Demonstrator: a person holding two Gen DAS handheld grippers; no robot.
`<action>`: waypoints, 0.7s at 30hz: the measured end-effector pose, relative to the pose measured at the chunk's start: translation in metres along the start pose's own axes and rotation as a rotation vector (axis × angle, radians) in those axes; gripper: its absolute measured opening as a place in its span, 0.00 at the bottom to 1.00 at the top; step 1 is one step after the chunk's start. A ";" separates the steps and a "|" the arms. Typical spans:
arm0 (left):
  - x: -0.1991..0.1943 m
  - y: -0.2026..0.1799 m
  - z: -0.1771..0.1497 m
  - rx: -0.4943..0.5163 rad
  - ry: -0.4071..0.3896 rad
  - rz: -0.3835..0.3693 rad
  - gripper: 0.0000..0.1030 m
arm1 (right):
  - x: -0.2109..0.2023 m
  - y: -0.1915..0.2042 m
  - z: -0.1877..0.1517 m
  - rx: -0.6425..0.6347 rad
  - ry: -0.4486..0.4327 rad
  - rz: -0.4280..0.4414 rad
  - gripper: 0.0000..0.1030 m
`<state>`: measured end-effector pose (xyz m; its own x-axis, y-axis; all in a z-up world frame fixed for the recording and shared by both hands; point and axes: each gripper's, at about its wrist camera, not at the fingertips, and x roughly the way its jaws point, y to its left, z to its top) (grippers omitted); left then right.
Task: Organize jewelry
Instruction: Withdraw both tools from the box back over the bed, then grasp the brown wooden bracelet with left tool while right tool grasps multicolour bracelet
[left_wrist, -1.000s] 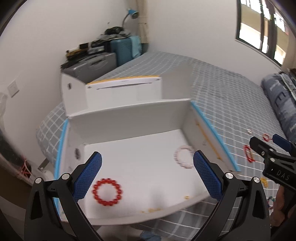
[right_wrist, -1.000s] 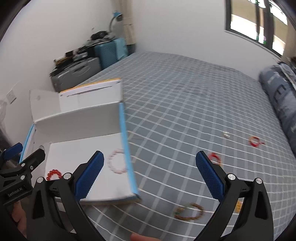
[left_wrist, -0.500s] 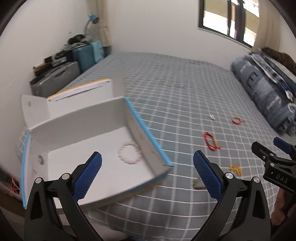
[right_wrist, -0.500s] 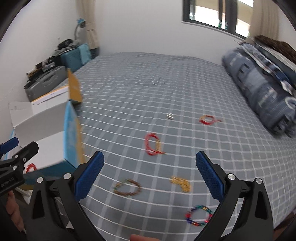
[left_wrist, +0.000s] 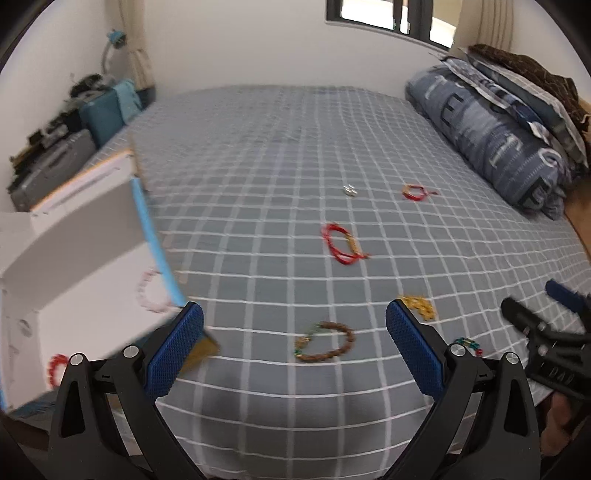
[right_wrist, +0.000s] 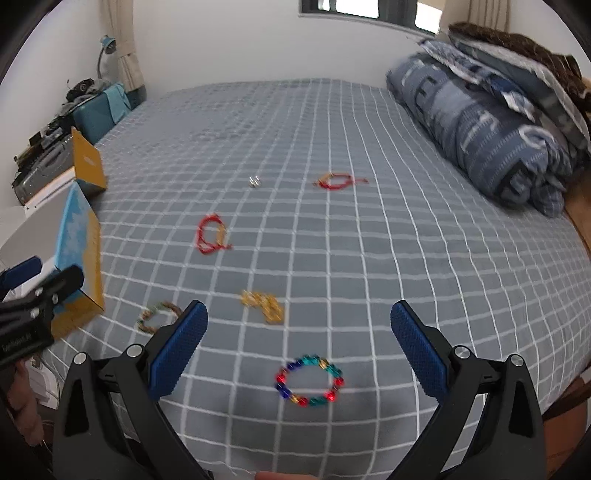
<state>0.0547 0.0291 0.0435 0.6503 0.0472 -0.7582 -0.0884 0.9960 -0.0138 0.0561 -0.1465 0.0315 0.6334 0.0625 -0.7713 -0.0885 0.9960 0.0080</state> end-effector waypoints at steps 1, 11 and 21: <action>0.005 -0.004 -0.001 0.002 0.011 -0.012 0.95 | 0.005 -0.004 -0.006 0.003 0.016 -0.004 0.93; 0.064 -0.024 -0.017 0.023 0.094 -0.007 0.94 | 0.049 -0.017 -0.038 0.007 0.129 0.031 0.93; 0.108 -0.028 -0.033 0.041 0.181 0.022 0.95 | 0.088 -0.017 -0.052 0.008 0.230 0.043 0.93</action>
<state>0.1027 0.0041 -0.0591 0.5018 0.0588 -0.8630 -0.0679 0.9973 0.0284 0.0730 -0.1611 -0.0697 0.4368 0.0901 -0.8951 -0.1052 0.9933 0.0486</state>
